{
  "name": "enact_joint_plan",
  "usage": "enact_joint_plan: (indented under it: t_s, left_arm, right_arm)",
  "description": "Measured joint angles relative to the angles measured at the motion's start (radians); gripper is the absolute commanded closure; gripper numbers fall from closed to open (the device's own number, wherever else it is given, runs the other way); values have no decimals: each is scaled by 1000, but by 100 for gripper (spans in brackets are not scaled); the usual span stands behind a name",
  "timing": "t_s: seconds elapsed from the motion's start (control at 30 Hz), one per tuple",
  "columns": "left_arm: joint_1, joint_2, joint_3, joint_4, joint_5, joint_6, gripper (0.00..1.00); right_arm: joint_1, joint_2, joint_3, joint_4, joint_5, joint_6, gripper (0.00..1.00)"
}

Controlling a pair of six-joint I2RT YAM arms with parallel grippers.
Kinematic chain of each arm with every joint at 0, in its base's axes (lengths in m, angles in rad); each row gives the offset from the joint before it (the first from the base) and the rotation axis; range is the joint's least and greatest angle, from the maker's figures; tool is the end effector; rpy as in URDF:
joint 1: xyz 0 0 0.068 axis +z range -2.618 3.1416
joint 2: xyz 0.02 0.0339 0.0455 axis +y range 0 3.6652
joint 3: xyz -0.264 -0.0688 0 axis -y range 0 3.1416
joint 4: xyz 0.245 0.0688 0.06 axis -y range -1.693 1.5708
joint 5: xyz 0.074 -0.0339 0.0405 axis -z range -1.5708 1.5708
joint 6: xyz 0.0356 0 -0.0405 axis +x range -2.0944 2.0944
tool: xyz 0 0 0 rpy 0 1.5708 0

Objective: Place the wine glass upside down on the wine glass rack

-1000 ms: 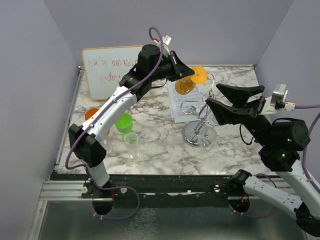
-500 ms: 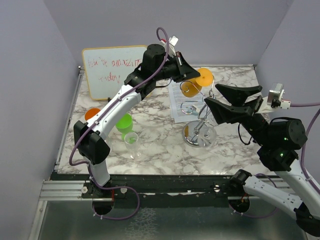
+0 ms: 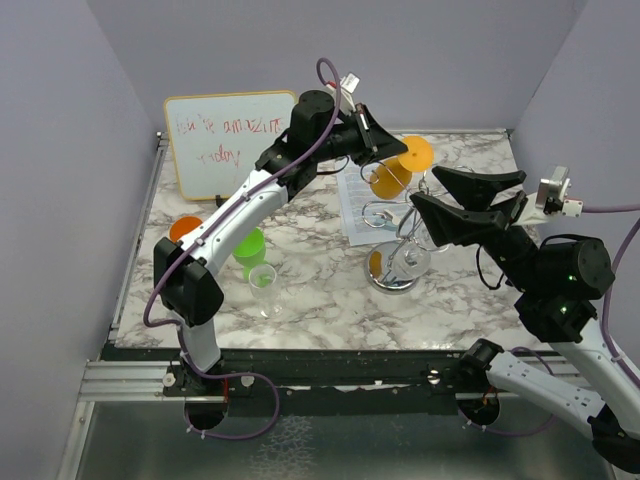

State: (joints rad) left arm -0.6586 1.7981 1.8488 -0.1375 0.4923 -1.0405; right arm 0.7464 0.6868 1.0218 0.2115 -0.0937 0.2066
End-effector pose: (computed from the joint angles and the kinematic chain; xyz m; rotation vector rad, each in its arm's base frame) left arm 0.3267 -0.2741 0.4339 0.0691 1.9482 -1.6230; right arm 0.0866 0.0846 0.4750 -0.3694 1.0022 0.9128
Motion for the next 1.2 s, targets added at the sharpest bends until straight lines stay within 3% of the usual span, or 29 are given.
enact_joint_plan:
  t_s: [0.67,1.2]
  left_arm:
    - [-15,56,-3,87,5,-58,100]
    - [-26,95,91,-12,-119,14,100]
  right_arm:
    - [0,-15,-10,1,7,21,29]
    - [0,-22,-13,1,8,31,29]
